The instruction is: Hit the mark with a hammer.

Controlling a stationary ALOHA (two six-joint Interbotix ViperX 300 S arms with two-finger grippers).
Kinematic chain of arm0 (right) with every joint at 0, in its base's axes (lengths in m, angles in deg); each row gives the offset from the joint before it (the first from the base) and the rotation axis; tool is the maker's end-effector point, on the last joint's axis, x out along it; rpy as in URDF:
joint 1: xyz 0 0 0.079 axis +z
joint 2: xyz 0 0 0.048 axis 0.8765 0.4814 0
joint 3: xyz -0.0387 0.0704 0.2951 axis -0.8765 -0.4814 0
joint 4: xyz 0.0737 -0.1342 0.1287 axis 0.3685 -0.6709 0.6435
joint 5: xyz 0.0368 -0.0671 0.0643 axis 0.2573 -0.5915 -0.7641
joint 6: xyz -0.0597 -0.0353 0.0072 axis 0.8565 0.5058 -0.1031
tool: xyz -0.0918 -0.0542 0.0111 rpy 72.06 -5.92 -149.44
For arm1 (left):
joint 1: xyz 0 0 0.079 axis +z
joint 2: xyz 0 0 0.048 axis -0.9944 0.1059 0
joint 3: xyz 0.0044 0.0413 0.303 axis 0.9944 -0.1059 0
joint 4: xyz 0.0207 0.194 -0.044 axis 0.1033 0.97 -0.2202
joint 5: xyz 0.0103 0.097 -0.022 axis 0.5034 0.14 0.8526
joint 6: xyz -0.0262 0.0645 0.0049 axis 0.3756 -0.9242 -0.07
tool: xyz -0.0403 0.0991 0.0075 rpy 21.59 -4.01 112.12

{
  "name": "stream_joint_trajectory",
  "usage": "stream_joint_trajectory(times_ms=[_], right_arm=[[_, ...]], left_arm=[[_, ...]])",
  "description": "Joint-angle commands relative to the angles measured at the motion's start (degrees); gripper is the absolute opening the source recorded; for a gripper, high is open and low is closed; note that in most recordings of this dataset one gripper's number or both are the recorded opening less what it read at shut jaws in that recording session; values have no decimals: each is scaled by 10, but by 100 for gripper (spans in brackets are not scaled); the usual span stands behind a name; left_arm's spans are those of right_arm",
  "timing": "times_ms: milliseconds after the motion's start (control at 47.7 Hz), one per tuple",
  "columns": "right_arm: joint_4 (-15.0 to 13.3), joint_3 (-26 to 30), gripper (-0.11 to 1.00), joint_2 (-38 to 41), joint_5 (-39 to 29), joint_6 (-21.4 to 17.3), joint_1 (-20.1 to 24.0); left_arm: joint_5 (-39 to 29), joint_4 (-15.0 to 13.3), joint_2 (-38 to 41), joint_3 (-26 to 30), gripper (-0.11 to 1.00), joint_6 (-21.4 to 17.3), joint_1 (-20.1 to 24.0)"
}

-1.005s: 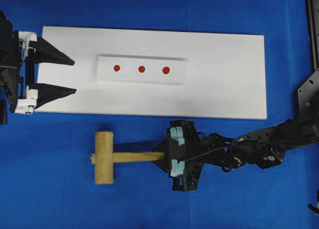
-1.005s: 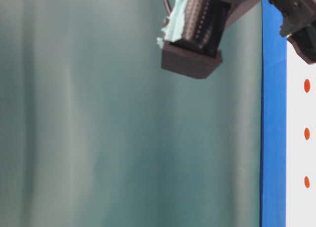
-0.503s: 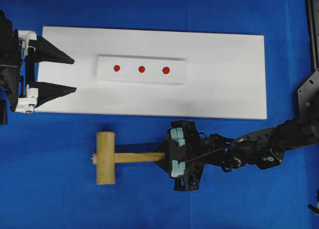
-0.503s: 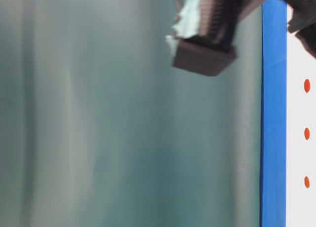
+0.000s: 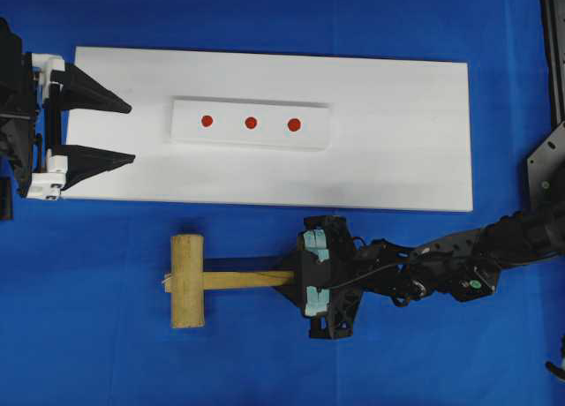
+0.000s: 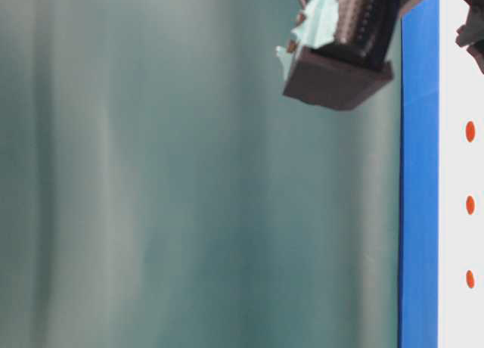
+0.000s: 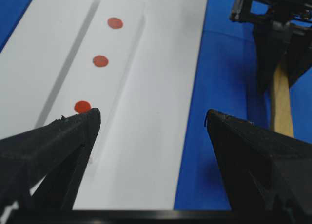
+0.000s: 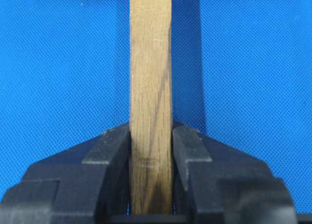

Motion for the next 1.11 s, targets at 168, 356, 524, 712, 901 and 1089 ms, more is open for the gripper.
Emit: stream_joint_trajectory(times_ms=[168, 356, 524, 712, 901, 1089], right_arm=[[1, 6, 16, -4, -4, 0, 1], [0, 4, 65, -26, -4, 3, -2], [-4, -13, 81, -89, -4, 12, -5], [-6, -38, 78, -175, -6, 39, -17], [-4, -57, 78, -248, -6, 70, -34], [-4, -71, 78, -268, -5, 77, -78]], left_arm=[[3, -1, -1, 7, 85, 1, 2], [3, -1, -1, 7, 85, 1, 2], [4, -1, -1, 8, 85, 0, 2], [5, -1, -1, 8, 85, 0, 2], [6, 0, -1, 8, 85, -2, 2], [3, -1, -1, 8, 85, -2, 2]])
